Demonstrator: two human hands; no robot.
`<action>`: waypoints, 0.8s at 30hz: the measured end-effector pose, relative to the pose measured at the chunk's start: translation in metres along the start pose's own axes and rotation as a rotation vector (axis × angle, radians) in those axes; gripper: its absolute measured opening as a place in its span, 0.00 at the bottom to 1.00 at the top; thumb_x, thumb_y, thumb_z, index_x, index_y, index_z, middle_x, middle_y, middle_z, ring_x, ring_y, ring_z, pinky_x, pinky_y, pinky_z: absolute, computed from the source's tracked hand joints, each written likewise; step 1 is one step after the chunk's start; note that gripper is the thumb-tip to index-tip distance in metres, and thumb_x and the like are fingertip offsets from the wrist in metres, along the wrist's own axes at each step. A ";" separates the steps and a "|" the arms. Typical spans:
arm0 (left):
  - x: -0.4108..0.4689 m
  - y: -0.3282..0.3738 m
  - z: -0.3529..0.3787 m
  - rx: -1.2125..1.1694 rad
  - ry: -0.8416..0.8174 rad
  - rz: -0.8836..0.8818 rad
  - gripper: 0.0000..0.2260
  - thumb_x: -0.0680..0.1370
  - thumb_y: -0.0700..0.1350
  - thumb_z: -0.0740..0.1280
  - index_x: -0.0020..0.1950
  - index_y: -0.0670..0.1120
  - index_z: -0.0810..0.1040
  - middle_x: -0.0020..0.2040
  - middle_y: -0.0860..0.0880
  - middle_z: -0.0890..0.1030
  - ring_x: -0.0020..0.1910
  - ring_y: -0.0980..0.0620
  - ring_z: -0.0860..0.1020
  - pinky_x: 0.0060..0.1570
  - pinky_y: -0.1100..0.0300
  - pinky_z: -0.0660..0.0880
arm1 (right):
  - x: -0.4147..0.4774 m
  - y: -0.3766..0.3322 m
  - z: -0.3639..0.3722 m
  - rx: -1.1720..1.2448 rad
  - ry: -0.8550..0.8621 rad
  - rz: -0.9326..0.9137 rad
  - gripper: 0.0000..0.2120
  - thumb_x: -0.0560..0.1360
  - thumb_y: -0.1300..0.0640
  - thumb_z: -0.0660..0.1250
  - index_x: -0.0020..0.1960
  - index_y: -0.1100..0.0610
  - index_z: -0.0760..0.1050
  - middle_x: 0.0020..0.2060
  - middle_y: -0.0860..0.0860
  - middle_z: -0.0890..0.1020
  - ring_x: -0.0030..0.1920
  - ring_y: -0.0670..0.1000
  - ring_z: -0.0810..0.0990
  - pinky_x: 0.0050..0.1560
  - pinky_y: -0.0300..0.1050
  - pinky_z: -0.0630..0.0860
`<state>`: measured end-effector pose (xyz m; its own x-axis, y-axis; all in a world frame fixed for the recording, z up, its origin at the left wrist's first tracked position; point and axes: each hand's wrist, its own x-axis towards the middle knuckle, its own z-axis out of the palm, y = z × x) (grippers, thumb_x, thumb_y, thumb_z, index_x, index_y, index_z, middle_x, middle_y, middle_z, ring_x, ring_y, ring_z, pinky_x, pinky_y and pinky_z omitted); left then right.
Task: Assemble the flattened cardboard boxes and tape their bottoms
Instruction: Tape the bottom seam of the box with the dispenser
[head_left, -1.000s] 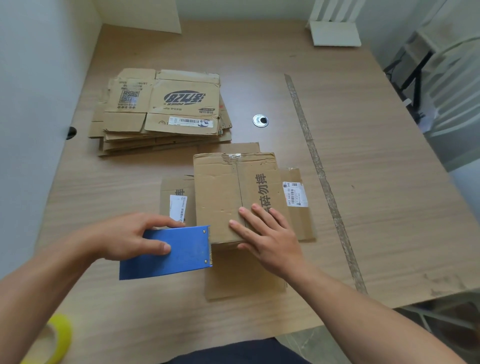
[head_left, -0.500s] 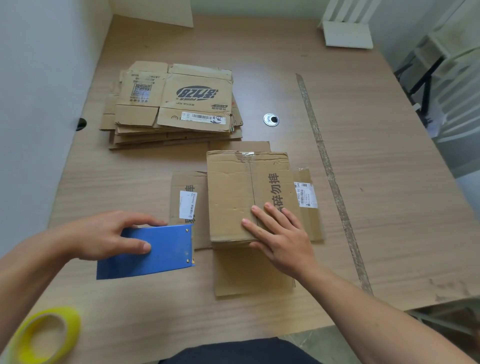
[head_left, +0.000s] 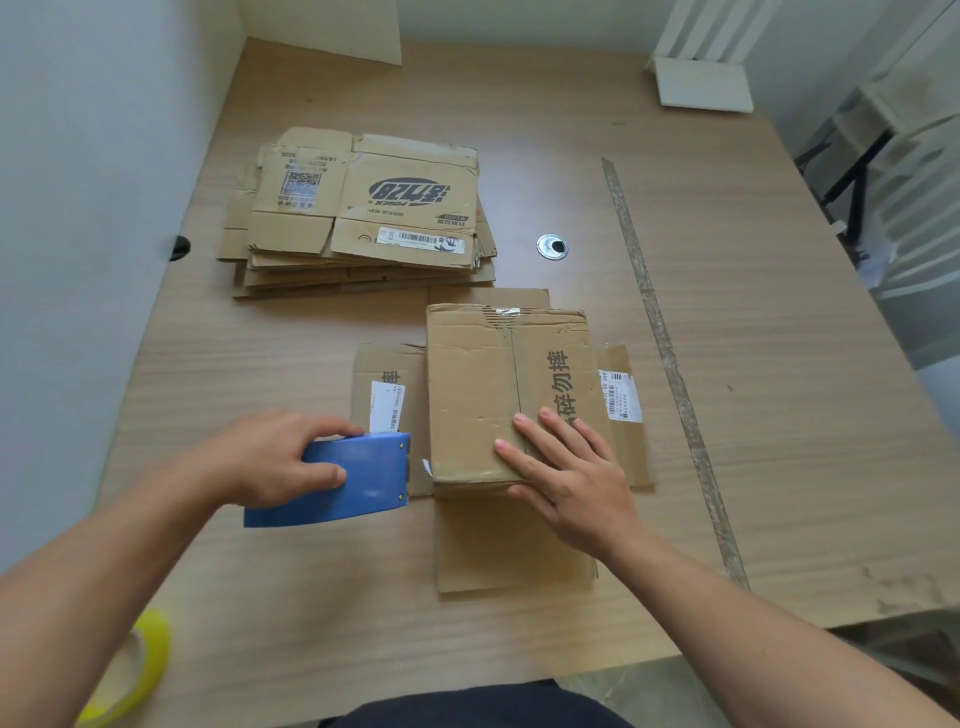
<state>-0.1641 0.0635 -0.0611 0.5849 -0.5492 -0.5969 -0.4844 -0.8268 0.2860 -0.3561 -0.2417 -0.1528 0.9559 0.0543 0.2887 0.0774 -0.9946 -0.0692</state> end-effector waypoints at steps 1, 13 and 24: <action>0.002 0.003 0.003 0.033 0.033 0.002 0.23 0.76 0.58 0.66 0.71 0.67 0.68 0.60 0.53 0.80 0.51 0.51 0.75 0.53 0.56 0.73 | 0.000 0.000 -0.001 0.004 -0.010 0.003 0.21 0.80 0.38 0.59 0.71 0.40 0.72 0.73 0.46 0.72 0.73 0.52 0.70 0.70 0.54 0.67; -0.009 0.045 0.046 0.156 0.344 -0.113 0.23 0.77 0.62 0.57 0.72 0.65 0.65 0.55 0.54 0.82 0.53 0.47 0.79 0.45 0.55 0.75 | 0.010 -0.019 -0.015 0.126 -0.072 0.138 0.20 0.78 0.37 0.58 0.65 0.40 0.79 0.68 0.46 0.78 0.71 0.52 0.74 0.69 0.54 0.63; -0.013 0.091 0.052 0.261 0.408 -0.240 0.11 0.80 0.56 0.57 0.59 0.54 0.70 0.41 0.50 0.76 0.44 0.43 0.77 0.37 0.56 0.66 | 0.017 -0.024 -0.021 0.243 -0.234 0.234 0.21 0.79 0.34 0.57 0.68 0.37 0.75 0.71 0.43 0.73 0.77 0.48 0.62 0.75 0.50 0.49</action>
<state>-0.2496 0.0018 -0.0660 0.8790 -0.3942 -0.2683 -0.4211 -0.9057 -0.0489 -0.3474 -0.2189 -0.1257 0.9921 -0.1245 0.0153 -0.1120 -0.9342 -0.3387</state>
